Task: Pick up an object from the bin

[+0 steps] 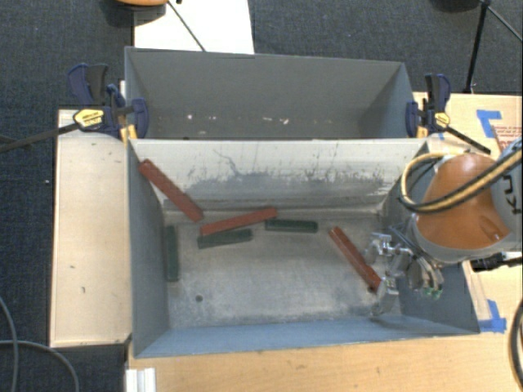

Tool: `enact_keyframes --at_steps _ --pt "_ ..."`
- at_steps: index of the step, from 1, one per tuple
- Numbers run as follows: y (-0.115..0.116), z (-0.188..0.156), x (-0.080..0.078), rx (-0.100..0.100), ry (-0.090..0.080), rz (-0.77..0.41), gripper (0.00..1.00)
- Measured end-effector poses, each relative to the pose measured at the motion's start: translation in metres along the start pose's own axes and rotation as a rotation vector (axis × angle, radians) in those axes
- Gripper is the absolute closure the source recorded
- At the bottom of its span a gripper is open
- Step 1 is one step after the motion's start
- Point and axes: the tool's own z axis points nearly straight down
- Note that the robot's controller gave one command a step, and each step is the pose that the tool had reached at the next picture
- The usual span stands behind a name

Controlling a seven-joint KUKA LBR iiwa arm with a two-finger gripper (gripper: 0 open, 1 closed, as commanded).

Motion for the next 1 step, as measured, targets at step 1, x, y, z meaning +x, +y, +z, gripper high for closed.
enact_keyframes --at_steps 1 --pt "0.0004 -0.0005 -0.0233 0.0 -0.003 0.056 0.0"
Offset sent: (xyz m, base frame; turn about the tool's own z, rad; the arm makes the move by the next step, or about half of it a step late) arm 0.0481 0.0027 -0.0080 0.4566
